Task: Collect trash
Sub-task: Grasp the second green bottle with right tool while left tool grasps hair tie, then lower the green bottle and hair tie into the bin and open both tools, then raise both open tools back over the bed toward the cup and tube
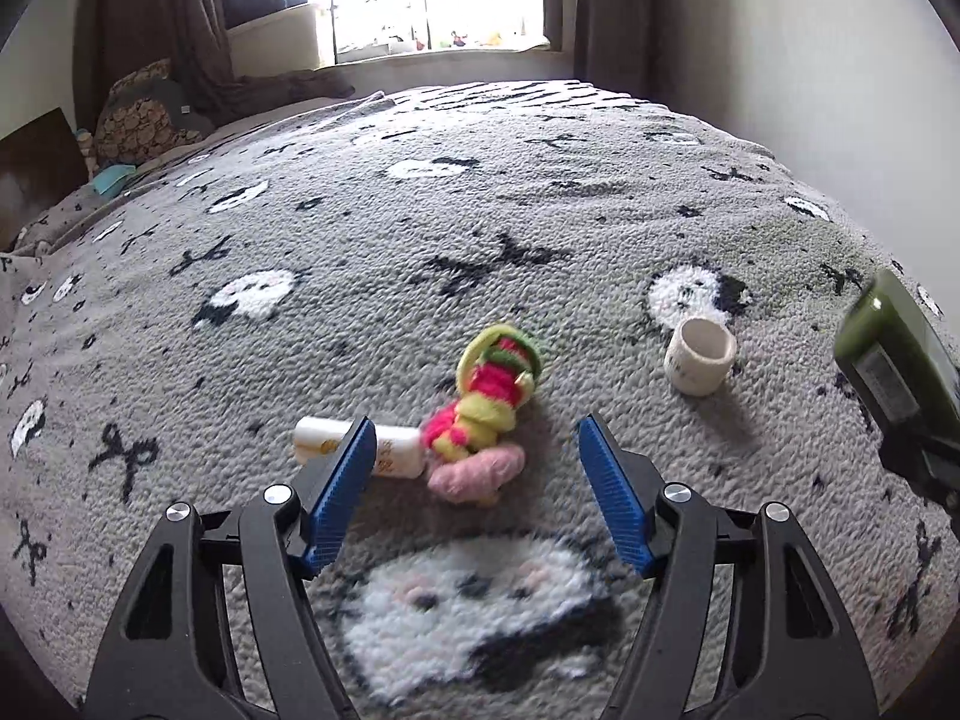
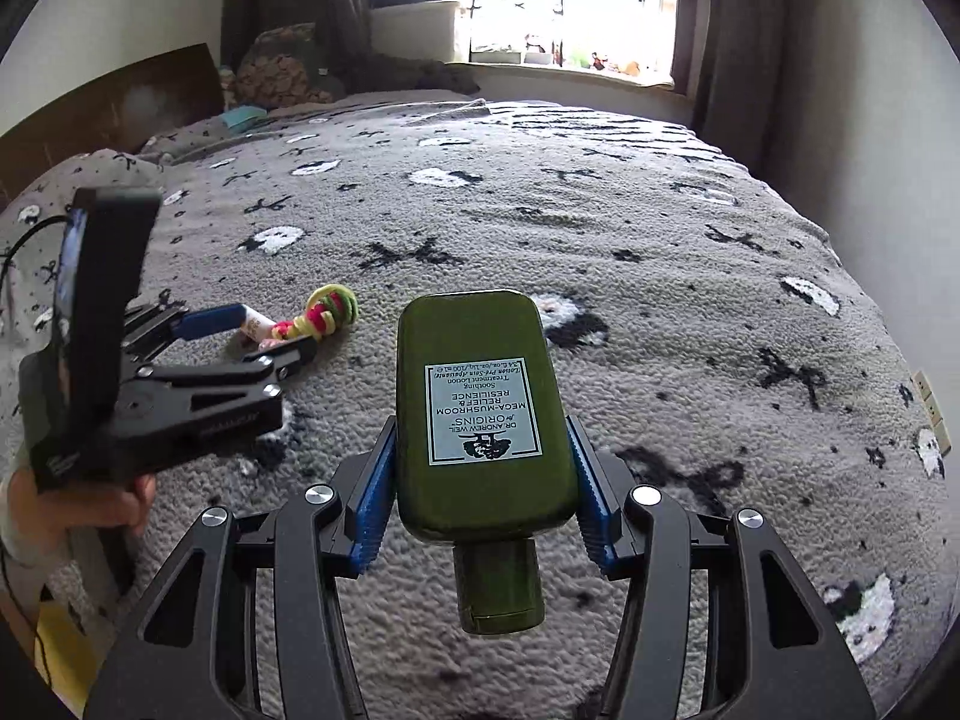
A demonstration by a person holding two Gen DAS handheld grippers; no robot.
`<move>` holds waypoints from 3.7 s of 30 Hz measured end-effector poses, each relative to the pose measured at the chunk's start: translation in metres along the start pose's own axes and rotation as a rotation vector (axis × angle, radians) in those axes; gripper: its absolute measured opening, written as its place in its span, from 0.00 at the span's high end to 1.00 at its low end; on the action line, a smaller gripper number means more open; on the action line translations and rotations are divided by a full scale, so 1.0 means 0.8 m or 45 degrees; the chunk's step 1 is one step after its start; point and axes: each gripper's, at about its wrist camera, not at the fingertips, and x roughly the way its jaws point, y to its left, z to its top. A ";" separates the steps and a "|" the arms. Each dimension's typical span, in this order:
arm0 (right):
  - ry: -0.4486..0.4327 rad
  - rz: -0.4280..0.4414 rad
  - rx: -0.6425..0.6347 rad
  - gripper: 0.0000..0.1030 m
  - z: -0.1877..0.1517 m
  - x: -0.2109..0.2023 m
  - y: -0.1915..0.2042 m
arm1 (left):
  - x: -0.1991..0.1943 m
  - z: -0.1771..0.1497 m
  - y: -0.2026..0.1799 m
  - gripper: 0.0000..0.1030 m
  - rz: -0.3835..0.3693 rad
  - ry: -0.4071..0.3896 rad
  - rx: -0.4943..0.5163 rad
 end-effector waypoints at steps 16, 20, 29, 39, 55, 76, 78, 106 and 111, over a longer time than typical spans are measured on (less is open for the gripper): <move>-0.051 -0.054 -0.070 0.48 -0.057 -0.048 0.001 | -0.002 -0.003 -0.007 0.79 0.008 0.092 0.048; -0.086 -0.044 -0.078 0.48 -0.070 -0.070 0.019 | -0.064 -0.030 -0.009 0.79 -0.037 0.031 0.024; -0.148 -0.029 -0.079 0.48 -0.125 -0.127 0.050 | -0.198 -0.132 -0.031 0.79 -0.073 -0.069 0.040; -0.133 0.068 -0.061 0.48 -0.222 -0.167 0.080 | -0.280 -0.260 -0.051 0.79 -0.058 -0.115 0.050; 0.168 0.163 -0.090 0.48 -0.331 -0.124 0.124 | -0.229 -0.415 -0.047 0.79 -0.112 0.278 -0.020; 0.565 0.273 -0.017 0.48 -0.393 -0.039 0.130 | -0.141 -0.489 -0.062 0.78 -0.252 0.675 -0.055; 0.568 0.275 -0.021 0.48 -0.395 -0.039 0.131 | -0.140 -0.492 -0.061 0.77 -0.256 0.677 -0.059; 0.072 0.027 -0.064 0.16 -0.299 -0.135 0.099 | -0.243 -0.384 -0.025 0.19 -0.162 0.311 -0.035; -0.078 -0.031 -0.083 0.13 -0.251 -0.163 0.088 | -0.272 -0.330 -0.017 0.19 -0.116 0.162 -0.005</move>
